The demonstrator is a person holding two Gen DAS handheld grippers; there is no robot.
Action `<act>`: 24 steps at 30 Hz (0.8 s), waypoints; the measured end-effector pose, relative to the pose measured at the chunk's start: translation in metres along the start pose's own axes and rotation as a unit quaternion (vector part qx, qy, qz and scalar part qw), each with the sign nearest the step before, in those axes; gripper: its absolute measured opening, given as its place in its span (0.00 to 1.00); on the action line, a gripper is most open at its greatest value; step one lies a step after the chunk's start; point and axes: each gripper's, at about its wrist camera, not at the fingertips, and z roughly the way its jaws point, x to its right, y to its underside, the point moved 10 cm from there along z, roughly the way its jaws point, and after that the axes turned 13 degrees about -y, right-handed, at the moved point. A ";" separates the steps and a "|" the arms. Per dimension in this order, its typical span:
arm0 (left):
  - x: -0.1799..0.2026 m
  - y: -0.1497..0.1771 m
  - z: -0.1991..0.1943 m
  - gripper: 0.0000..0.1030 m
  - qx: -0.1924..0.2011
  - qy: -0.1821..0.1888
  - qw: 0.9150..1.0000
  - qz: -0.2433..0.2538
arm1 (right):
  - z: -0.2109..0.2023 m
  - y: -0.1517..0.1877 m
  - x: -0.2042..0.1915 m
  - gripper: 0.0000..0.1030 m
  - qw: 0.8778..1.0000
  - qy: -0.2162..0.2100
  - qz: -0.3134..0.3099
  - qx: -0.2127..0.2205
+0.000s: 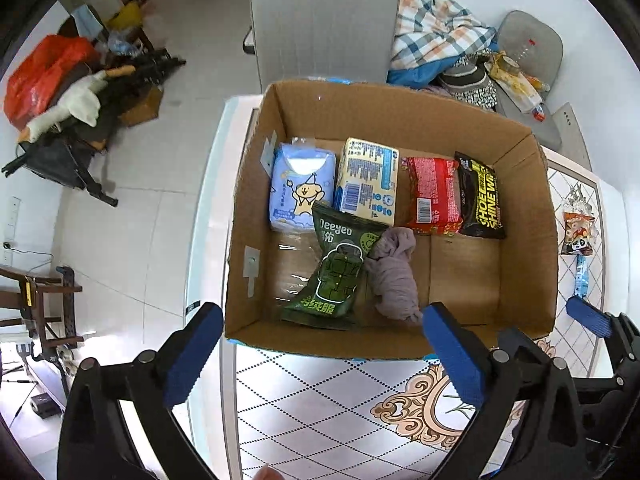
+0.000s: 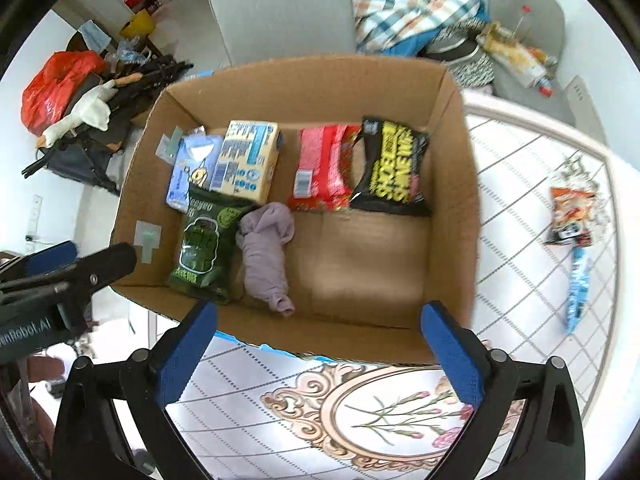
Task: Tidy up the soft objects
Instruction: 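Carry the green bag and lilac cloth into the box and release them, then grasp the orange panda snack bag with the left tool while the right tool grasps the blue tube pack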
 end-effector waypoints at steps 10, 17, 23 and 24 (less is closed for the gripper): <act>0.002 0.011 -0.049 1.00 0.061 -0.006 0.998 -0.001 | -0.052 0.009 -0.004 1.00 0.999 0.016 -0.022 0.047; -0.003 0.024 -0.099 1.00 0.100 0.001 0.995 -0.024 | -0.109 0.022 -0.011 1.00 0.996 0.016 -0.038 0.085; -0.004 0.034 -0.134 1.00 0.124 -0.003 0.991 -0.038 | -0.147 0.032 -0.014 1.00 0.994 -0.003 -0.040 0.105; -0.002 0.036 -0.140 0.99 0.128 -0.006 0.991 -0.039 | -0.152 0.034 -0.013 1.00 0.993 -0.010 -0.038 0.107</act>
